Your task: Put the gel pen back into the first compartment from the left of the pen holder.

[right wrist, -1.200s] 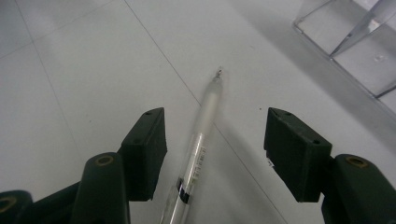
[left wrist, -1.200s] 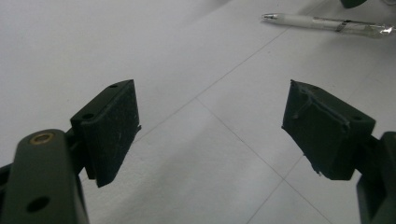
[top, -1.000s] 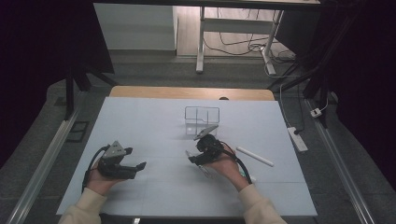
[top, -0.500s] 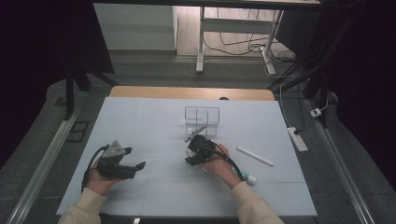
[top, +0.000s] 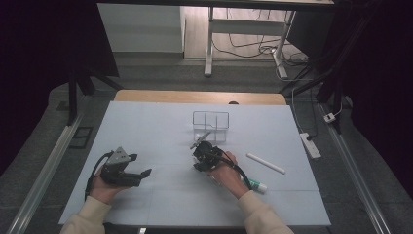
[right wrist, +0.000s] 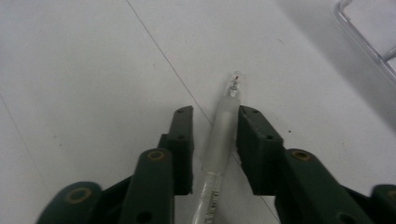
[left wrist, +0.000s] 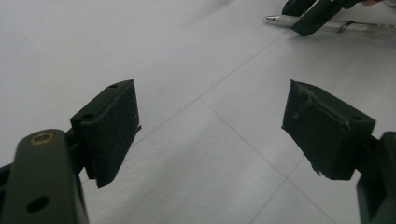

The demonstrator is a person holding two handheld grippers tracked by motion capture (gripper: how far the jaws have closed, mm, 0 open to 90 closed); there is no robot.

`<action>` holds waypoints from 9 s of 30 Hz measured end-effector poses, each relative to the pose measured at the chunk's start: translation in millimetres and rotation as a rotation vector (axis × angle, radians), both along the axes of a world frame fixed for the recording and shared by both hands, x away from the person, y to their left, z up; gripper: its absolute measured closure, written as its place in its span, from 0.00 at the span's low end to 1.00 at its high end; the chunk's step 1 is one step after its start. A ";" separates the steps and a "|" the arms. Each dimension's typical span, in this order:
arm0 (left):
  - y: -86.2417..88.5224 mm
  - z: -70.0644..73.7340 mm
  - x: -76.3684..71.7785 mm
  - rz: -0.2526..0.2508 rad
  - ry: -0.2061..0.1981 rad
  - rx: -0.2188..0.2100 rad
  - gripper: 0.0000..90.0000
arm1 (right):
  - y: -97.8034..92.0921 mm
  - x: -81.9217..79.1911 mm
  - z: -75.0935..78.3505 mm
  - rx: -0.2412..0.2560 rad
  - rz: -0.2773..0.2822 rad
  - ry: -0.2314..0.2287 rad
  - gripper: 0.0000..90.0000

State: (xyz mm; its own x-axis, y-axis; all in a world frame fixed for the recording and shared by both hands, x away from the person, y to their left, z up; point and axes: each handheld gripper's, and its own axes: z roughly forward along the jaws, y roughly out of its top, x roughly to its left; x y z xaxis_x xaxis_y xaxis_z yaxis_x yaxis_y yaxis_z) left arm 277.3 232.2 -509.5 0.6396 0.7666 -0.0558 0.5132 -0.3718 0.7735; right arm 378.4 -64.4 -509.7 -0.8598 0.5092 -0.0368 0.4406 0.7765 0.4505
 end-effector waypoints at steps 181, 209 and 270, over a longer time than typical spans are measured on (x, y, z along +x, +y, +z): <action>2.8 -0.7 4.0 0.012 0.010 -0.011 0.21 | -36.0 69.0 125.8 0.621 -0.191 -0.376 0.89; 1.5 -1.0 4.6 0.009 0.012 -0.016 0.21 | -25.5 87.8 118.3 0.640 -0.203 -0.374 0.89; 0.4 -0.8 3.3 0.006 0.004 0.002 0.21 | -36.8 99.3 100.5 0.606 -0.207 -0.317 0.56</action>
